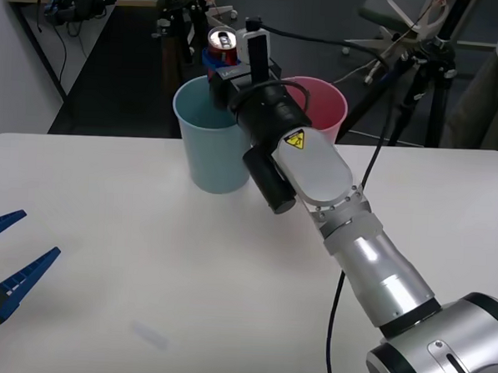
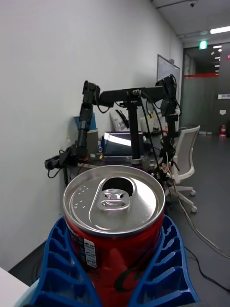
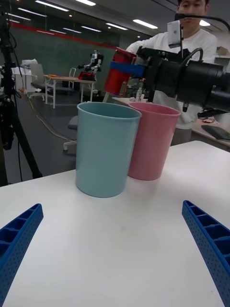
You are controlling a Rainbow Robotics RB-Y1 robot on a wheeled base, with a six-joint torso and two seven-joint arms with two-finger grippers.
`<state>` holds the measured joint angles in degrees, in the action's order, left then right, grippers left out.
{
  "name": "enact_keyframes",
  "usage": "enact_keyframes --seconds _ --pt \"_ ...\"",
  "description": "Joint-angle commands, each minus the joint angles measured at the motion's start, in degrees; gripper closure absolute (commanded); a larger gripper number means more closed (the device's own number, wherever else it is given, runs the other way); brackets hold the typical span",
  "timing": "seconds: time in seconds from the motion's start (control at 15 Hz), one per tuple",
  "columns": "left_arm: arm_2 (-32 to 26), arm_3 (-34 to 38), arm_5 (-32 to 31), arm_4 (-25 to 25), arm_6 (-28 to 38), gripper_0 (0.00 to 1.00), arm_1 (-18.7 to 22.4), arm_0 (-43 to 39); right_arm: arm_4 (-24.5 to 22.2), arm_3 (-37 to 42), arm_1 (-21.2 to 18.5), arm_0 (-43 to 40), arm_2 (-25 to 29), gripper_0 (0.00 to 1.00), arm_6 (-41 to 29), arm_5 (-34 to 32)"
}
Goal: Grasp the object on the table and drop it into the matching bin: aluminum can to the light blue bin, PET bottle to the pink bin.
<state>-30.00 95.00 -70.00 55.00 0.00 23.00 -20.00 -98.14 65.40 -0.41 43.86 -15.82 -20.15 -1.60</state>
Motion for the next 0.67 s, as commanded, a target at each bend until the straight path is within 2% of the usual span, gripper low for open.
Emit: enact_keyframes --seconds 0.07,0.47,0.53,0.6,0.67 --pt "0.0 0.0 0.0 0.0 0.0 0.0 0.0 0.0 -1.09 -1.42 0.15 0.35 0.0 1.0 -0.07 0.01" --pt "0.0 0.0 0.0 0.0 0.0 0.0 0.0 0.0 -1.88 -1.5 0.24 0.18 -0.35 1.0 -0.42 0.01" --pt "0.0 0.0 0.0 0.0 0.0 0.0 0.0 0.0 -1.88 -1.42 0.24 0.18 -0.26 0.94 -0.42 0.01" --pt "0.0 0.0 0.0 0.0 0.0 0.0 0.0 0.0 -1.88 -1.42 0.24 0.18 -0.09 0.0 -0.51 0.01" --pt "0.0 0.0 0.0 0.0 0.0 0.0 0.0 0.0 -1.88 -1.5 0.33 0.18 0.0 0.0 -0.33 -0.16"
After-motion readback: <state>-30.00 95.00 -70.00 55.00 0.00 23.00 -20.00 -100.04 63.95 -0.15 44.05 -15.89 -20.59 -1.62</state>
